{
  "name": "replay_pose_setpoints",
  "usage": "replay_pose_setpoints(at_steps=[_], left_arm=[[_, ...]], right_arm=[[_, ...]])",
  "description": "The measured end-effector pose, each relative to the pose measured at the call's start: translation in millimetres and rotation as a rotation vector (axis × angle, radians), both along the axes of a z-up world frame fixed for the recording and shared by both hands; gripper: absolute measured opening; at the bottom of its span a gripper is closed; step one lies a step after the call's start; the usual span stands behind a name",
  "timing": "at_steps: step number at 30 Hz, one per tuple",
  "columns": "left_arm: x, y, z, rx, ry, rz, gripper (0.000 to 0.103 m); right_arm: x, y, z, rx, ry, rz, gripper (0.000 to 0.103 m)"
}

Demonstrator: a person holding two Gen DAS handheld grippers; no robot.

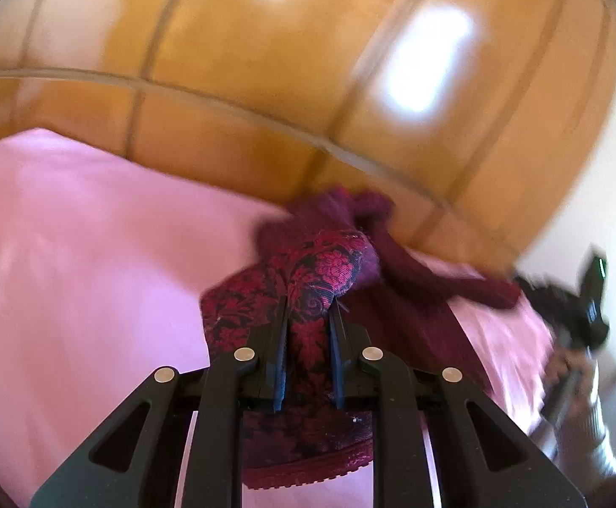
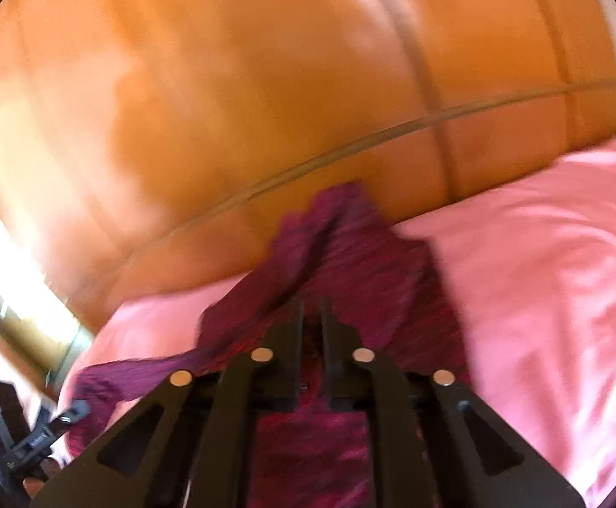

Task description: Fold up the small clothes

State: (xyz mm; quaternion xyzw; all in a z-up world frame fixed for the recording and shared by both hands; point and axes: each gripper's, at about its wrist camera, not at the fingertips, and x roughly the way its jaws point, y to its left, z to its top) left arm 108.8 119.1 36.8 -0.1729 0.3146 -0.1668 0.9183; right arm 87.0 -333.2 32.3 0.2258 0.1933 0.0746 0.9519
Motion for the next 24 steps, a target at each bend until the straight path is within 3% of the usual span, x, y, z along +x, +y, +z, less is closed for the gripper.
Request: replay_pose_setpoints(at_steps=[4,7,11,12,13,14,16,18,21,23,24], left_arm=[[59,42,5,0.035,0.018,0.15,0.015],[108,75,-1,0.1,0.089,0.291,0.015],[150,119,-20,0.192,0.218,0.495,0.017],[156,133,-25,0.211,0.242,0.558,0.018],[158,141,-28,0.216,0.25,0.587,0.024],[156,148,-29,0.227,0.261,0.624,0.029],[146,154,-29,0.207,0.266,0.662,0.057],[131,148,-26,0.188,0.213,0.656,0.059],[113,124,-34,0.129,0.199,0.524,0.059],[96,104,-41,0.106,0.194,0.432,0.059],[88,89,-49,0.093,0.206,0.364,0.059]], right_arm=[[29,-73,-7,0.116,0.055,-0.165,0.0],[46,-119,-17,0.121,0.126,-0.294,0.0],[54,-131,-27,0.079,0.185,-0.32,0.006],[54,-127,-33,0.082,0.2,-0.282,0.024],[54,-121,-38,0.088,0.212,-0.249,0.053],[57,-112,-45,0.097,0.221,-0.213,0.059],[60,-83,-58,0.125,0.241,-0.059,0.058],[62,-46,-71,0.151,0.272,0.089,0.058],[74,10,-99,0.232,0.372,0.3,0.058],[83,40,-106,0.268,0.394,0.389,0.051],[87,58,-107,0.267,0.402,0.425,0.041]])
